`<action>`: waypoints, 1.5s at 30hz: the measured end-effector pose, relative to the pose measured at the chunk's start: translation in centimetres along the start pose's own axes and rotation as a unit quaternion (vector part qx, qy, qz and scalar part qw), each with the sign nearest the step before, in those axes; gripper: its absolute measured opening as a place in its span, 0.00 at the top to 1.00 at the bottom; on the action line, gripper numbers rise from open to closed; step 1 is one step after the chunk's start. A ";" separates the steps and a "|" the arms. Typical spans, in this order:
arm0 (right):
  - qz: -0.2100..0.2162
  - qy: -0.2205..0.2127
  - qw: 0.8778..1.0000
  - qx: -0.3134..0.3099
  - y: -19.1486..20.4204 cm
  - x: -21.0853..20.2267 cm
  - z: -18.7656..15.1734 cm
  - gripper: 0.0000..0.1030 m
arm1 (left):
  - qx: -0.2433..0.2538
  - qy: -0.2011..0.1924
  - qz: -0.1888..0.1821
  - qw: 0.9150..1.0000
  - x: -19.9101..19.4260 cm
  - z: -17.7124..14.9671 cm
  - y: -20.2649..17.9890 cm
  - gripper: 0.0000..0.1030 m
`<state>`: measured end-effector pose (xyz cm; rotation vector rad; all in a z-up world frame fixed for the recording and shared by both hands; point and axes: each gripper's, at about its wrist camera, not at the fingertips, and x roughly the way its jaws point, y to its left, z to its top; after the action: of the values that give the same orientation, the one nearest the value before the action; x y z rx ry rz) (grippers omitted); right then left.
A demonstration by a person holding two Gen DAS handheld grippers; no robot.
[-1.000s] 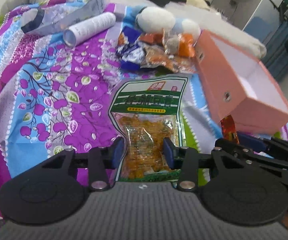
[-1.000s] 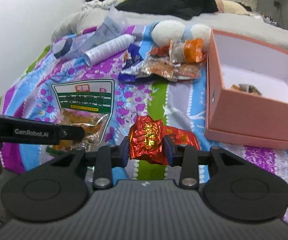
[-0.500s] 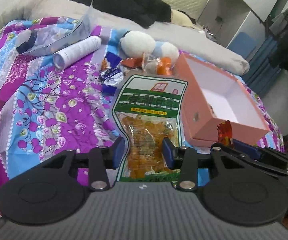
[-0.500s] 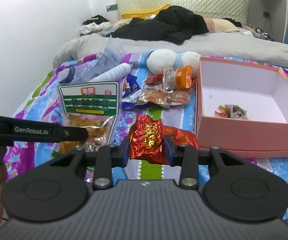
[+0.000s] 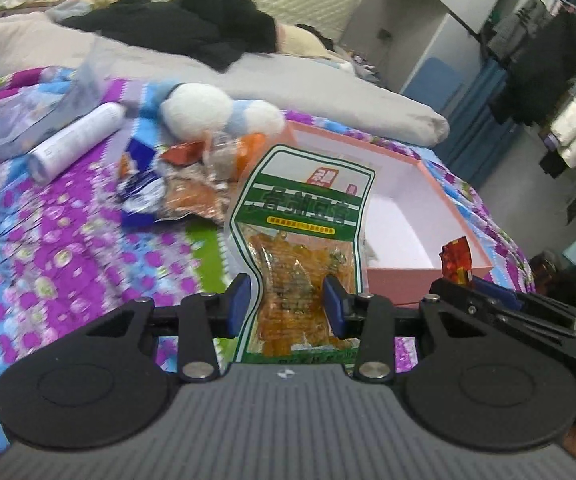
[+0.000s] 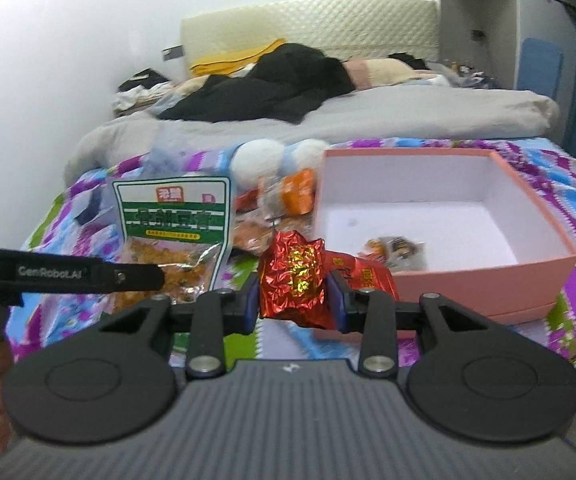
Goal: Organize snacks
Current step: 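Carry the green-labelled pack and red foil candies over the pink box, then lower both packs into the pink box and open both grippers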
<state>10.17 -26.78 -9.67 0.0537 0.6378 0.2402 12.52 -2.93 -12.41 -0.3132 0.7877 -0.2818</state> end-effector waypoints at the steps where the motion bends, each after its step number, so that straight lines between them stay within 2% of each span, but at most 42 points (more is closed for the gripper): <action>1: -0.005 -0.002 1.000 0.002 -0.4 0.2 0.2 0.63 | 0.003 0.002 -0.005 1.000 0.6 0.4 -0.4 0.56; 10: -0.041 -0.006 0.999 0.025 -4.7 3.4 2.7 0.63 | 0.034 0.019 -0.033 0.999 6.5 4.7 -4.2 0.56; 18: -0.064 0.009 0.998 0.016 -7.9 7.1 5.4 0.63 | 0.060 0.039 -0.051 0.996 12.8 8.8 -7.3 0.56; 25: -0.080 0.027 0.996 0.023 -10.7 11.3 7.0 0.63 | 0.061 0.054 -0.063 0.995 18.4 11.9 -7.7 0.56; 32: -0.085 0.069 0.993 0.032 -12.4 15.7 6.6 0.61 | 0.065 0.082 -0.057 0.993 22.9 12.2 -7.3 0.56; 33: -0.087 0.076 0.993 0.034 -12.6 16.2 6.4 0.61 | 0.064 0.085 -0.056 0.993 23.3 12.1 -7.1 0.56; 35: -0.089 0.088 0.991 0.038 -12.9 17.1 6.0 0.41 | 0.063 0.089 -0.055 0.993 23.7 11.9 -6.7 0.55; 36: -0.088 0.091 0.991 0.042 -13.0 17.4 5.8 0.39 | 0.062 0.090 -0.055 0.992 23.9 11.8 -6.5 0.55; 45: -0.074 0.080 0.993 0.047 -12.2 16.7 5.4 0.39 | 0.067 0.078 -0.055 0.993 21.9 11.4 -6.4 0.55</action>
<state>28.89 -34.54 -16.57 0.0783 0.8100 0.0716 34.72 -14.77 -16.52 -0.2104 0.9013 -0.4651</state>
